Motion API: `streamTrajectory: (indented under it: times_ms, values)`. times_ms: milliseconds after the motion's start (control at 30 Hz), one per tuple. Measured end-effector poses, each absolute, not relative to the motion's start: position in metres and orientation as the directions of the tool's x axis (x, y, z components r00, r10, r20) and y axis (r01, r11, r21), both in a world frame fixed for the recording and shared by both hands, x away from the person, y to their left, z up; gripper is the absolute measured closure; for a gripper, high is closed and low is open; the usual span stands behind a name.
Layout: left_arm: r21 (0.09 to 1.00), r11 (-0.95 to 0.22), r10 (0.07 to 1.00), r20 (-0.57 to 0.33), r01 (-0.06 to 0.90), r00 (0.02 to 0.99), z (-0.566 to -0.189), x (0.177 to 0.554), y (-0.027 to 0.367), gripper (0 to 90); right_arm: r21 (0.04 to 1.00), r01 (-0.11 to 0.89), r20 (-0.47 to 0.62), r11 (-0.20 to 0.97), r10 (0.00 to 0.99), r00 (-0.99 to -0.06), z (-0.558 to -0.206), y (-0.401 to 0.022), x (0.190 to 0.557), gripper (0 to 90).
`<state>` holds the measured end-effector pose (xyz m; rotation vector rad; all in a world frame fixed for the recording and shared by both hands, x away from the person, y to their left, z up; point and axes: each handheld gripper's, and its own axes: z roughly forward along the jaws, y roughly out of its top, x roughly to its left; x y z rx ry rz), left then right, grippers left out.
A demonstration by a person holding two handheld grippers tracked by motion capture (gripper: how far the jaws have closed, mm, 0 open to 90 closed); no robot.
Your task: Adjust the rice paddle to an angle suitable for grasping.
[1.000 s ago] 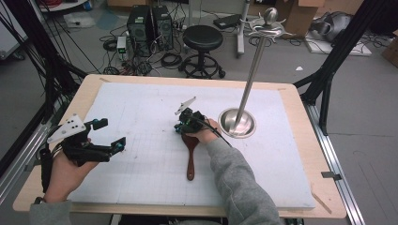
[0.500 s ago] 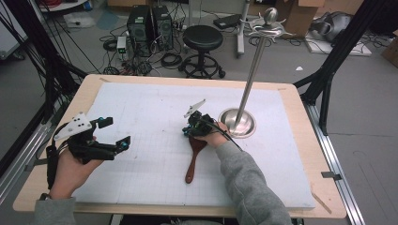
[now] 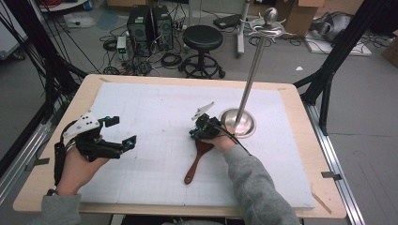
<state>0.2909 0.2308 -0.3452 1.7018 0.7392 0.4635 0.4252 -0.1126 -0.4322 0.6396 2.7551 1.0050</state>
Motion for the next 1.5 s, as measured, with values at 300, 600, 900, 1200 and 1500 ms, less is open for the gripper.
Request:
streamTrajectory:
  times_ms: [300,600,900,1200,1500]
  values:
    - [0.964,-0.136,0.678,-0.080,0.231,0.731,-0.345,0.296,0.225,2.3,0.641,0.363,0.012,0.676,0.464,-0.886,-0.432,-0.133,0.414,90.0]
    - [0.961,-0.147,0.661,-0.082,0.236,0.746,-0.347,0.303,0.216,2.3,0.634,0.389,0.006,0.668,0.499,-0.867,-0.431,-0.150,0.402,90.0]
    - [0.962,-0.151,0.642,-0.080,0.228,0.763,-0.346,0.310,0.207,2.3,0.631,0.409,0.000,0.660,0.527,-0.850,-0.431,-0.167,0.386,90.0]
    - [0.961,-0.160,0.626,-0.078,0.225,0.776,-0.346,0.316,0.198,2.3,0.612,0.430,-0.008,0.664,0.549,-0.836,-0.429,-0.184,0.370,90.0]
    - [0.959,-0.170,0.622,-0.074,0.227,0.780,-0.347,0.318,0.193,2.3,0.632,0.442,0.006,0.637,0.566,-0.824,-0.431,-0.198,0.357,90.0]
